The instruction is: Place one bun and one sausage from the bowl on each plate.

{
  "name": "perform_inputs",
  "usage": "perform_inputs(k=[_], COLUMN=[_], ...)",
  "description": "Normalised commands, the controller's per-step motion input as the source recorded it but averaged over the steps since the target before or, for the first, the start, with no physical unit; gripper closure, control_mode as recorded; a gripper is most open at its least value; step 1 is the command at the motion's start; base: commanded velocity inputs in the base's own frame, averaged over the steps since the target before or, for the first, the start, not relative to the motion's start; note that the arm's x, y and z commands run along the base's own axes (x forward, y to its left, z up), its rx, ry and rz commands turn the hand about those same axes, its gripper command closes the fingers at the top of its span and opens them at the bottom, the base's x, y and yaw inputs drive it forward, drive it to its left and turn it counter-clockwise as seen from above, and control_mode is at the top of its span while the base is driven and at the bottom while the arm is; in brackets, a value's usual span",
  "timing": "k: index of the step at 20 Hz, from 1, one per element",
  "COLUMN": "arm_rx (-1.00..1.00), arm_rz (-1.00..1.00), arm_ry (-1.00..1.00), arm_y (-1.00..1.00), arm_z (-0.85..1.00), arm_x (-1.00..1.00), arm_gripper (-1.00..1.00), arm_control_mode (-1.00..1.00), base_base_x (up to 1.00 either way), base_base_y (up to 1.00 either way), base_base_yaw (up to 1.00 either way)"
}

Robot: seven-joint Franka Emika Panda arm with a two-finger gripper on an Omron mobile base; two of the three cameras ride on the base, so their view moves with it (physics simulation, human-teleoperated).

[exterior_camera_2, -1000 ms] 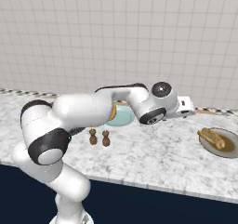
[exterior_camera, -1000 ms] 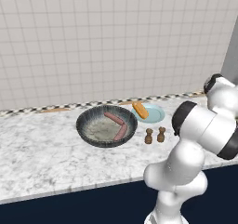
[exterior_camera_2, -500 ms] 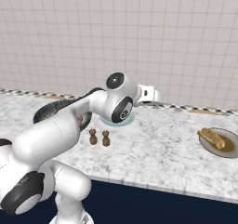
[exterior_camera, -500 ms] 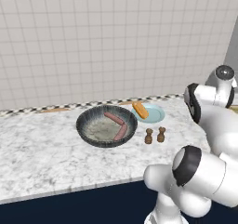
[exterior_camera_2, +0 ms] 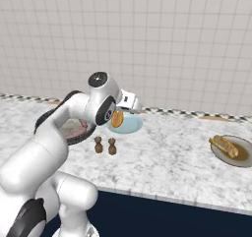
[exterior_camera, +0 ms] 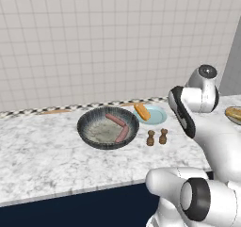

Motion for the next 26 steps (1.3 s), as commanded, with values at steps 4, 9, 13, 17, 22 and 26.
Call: perform_inputs(k=[4, 9, 13, 17, 22, 26], arm_rx=[0.06, 0.1, 0.21, 0.14, -0.08, -0.26], arm_rz=[0.0, 0.0, 0.11, 0.29, 0.11, 0.0], arm_ry=[0.29, 0.33, 0.25, 0.13, 0.25, 0.39], arm_y=[1.0, 1.0, 0.84, 0.63, 0.99, 0.61], arm_z=[0.23, 0.13, -0.49, -1.0, -0.12, -0.14], arm_x=[0.0, 0.0, -0.17, -0.17, 0.02, 0.43], arm_gripper=[-1.0, -1.0, -1.0, -1.0, -1.0, -1.0], arm_control_mode=[-1.0, -1.0, -1.0, -1.0, -1.0, -1.0], base_base_x=[0.0, 0.0, 0.0, 0.0, 0.0, 0.0], base_base_y=[0.0, 0.0, 0.0, 0.0, 0.0, 0.0], base_base_yaw=[0.0, 0.0, 0.0, 0.0, 0.0, 0.0])
